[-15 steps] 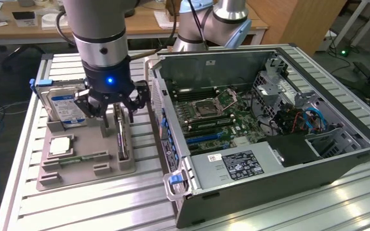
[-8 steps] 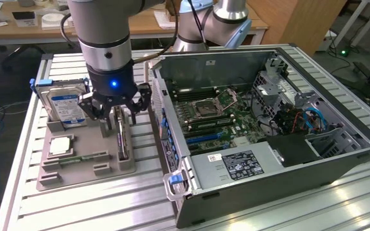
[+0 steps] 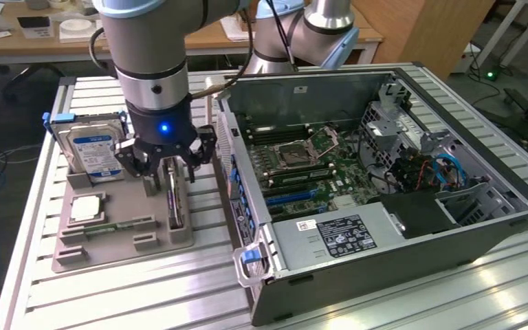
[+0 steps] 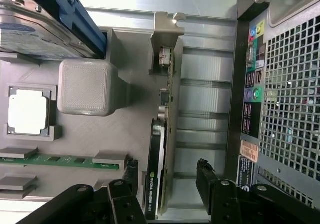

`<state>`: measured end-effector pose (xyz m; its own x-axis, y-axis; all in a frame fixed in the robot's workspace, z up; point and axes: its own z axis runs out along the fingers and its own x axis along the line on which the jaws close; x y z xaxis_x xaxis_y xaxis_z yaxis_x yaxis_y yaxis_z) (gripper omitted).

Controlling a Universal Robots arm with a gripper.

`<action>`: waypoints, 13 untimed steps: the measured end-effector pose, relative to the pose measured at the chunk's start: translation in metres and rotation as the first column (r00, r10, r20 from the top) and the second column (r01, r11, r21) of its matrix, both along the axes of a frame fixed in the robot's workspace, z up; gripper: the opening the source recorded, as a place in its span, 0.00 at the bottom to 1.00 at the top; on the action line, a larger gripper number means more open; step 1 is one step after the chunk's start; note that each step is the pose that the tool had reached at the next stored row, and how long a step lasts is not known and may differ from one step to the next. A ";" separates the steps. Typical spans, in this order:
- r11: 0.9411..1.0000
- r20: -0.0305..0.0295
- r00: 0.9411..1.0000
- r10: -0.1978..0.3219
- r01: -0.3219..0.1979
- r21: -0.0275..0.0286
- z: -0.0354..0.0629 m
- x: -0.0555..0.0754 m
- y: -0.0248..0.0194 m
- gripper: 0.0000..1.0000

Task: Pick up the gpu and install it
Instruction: 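Pick up the gpu and move the gpu toward the slot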

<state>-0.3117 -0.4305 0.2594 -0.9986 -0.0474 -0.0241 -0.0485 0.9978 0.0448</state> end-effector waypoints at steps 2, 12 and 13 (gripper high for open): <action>1.000 0.000 1.000 0.000 0.000 -0.001 -0.0036 0.000 0.0001 0.59; 0.999 0.000 0.999 -0.048 0.048 -0.010 -0.0207 -0.006 0.0019 0.59; 0.999 0.000 0.999 -0.050 0.050 -0.010 -0.0227 -0.006 0.0019 0.59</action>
